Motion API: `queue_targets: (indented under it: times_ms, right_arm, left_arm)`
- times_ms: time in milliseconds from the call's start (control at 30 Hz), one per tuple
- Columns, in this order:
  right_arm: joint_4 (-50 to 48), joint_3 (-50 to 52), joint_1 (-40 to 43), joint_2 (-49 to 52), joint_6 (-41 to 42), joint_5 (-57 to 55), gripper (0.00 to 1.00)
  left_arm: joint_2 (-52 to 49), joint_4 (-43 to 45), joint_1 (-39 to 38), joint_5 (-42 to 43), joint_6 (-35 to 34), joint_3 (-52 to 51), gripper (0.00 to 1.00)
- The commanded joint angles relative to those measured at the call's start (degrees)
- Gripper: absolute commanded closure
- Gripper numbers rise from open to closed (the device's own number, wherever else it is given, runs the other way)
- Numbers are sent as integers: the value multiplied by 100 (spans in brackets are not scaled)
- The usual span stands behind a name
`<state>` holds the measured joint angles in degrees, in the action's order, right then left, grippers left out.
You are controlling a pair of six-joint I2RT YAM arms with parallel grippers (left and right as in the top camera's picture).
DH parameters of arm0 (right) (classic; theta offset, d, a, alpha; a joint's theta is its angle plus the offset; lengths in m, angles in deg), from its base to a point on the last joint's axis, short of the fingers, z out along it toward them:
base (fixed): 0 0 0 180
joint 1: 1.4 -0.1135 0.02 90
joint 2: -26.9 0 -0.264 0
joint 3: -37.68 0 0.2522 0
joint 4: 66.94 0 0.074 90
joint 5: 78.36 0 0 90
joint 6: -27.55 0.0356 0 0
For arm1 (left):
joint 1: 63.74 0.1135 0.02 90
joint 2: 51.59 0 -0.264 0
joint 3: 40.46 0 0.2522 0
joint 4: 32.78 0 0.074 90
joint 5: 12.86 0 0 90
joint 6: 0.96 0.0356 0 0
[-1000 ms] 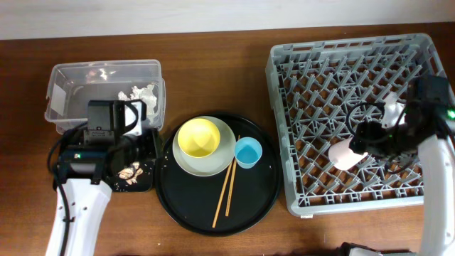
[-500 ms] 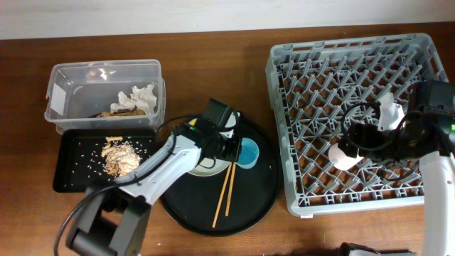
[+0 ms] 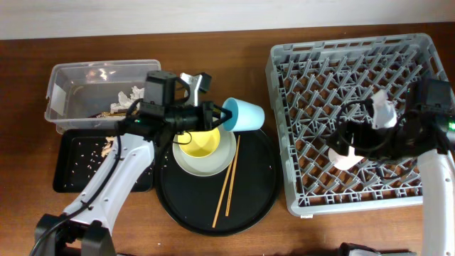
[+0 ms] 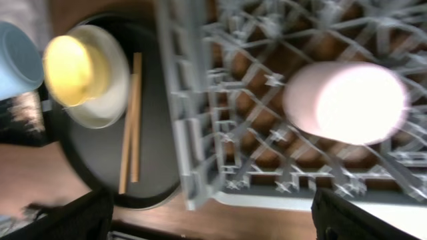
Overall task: Sort waste into correct bins and load items into the dishwasher rack
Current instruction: 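Grasp the blue cup with the left gripper and hand it to the right gripper, then place the blue cup upside down in the rack with the right gripper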
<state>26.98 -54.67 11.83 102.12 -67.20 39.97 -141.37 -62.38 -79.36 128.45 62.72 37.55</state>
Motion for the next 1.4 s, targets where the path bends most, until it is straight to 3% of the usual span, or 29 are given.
queue_targets:
  times_ms: [0, 100, 267, 600, 767, 933, 967, 1033, 1100, 1233, 1367]
  right_arm:
    - [-87, -7, -533, 299, -560, 1213, 4]
    - [-155, -7, -1191, 713, -1613, 2778, 3]
    - [-730, -7, -1521, 916, -2549, 4518, 3]
    - [-970, -7, -1814, 916, -2549, 4931, 12]
    - [-1058, -7, -1926, 916, -2546, 4900, 31]
    - [-1106, -7, -1921, 916, -2546, 4395, 39]
    - [-1106, -7, -1921, 916, -2546, 4218, 39]
    - [-1099, -9, -1915, 916, -2479, 3604, 41]
    - [-962, -26, -1884, 909, -2280, 2640, 47]
    - [-260, -507, -1220, 887, -1799, 1329, 56]
    - [214, -1056, -402, 887, -595, -236, 58]
  left_arm:
    - [22, 575, -92, 1698, -918, 31, 100]
    - [22, 1051, -227, 2061, -1296, 31, 100]
    - [22, 1091, -249, 2618, -1421, 31, 100]
    - [24, 1272, -389, 2570, -1803, 31, 100]
    - [24, 1266, -389, 2581, -1803, 31, 100]
    - [24, 1259, -389, 2583, -1803, 31, 100]
    - [24, 1259, -389, 2583, -1799, 31, 94]
    - [24, 1261, -389, 2544, -1547, 31, 62]
    - [24, 885, -350, 2118, -343, 31, 44]
    - [39, -901, 35, 221, 1106, 31, 37]
    - [354, -1915, 369, -839, 1591, 31, 37]
